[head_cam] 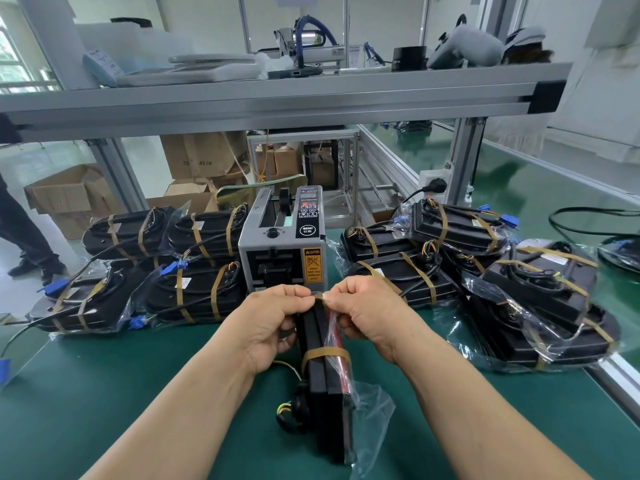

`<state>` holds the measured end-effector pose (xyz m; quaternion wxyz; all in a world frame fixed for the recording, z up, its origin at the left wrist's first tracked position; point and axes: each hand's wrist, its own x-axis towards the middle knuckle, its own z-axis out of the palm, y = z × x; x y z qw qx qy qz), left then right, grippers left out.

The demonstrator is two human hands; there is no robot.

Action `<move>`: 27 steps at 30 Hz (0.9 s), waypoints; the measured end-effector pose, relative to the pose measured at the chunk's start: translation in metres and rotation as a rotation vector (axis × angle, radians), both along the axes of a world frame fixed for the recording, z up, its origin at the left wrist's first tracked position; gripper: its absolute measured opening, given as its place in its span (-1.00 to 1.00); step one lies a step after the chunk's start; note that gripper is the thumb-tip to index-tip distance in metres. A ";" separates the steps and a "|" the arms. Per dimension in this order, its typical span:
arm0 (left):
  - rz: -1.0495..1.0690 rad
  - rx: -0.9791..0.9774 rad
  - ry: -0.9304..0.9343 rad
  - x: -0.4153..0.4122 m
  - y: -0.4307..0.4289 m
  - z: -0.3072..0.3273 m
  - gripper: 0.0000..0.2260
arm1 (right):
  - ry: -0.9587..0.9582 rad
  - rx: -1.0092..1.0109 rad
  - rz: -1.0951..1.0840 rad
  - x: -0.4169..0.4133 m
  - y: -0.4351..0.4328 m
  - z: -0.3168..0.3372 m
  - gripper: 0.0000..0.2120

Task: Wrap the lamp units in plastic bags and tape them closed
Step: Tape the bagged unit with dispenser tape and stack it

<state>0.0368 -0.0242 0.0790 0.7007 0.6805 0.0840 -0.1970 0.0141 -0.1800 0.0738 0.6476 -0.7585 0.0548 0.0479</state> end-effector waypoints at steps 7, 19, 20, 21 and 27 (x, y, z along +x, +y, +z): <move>0.062 0.026 -0.088 -0.009 -0.009 -0.001 -0.90 | 0.013 0.012 -0.025 -0.003 -0.001 0.002 -0.79; 0.102 0.085 -0.378 -0.045 -0.017 -0.013 -0.68 | -0.031 -0.375 -0.142 -0.007 0.004 0.007 -0.64; 0.070 0.083 -0.399 -0.048 -0.016 -0.014 -0.67 | -0.022 -0.402 -0.136 -0.006 0.003 0.011 -0.67; 0.045 0.090 -0.422 -0.049 -0.014 -0.016 -0.66 | -0.016 -0.423 -0.123 -0.005 0.002 0.015 -0.71; 0.010 0.089 -0.459 -0.060 -0.003 -0.027 -0.71 | 0.034 -0.613 -0.004 -0.005 0.002 0.022 -0.83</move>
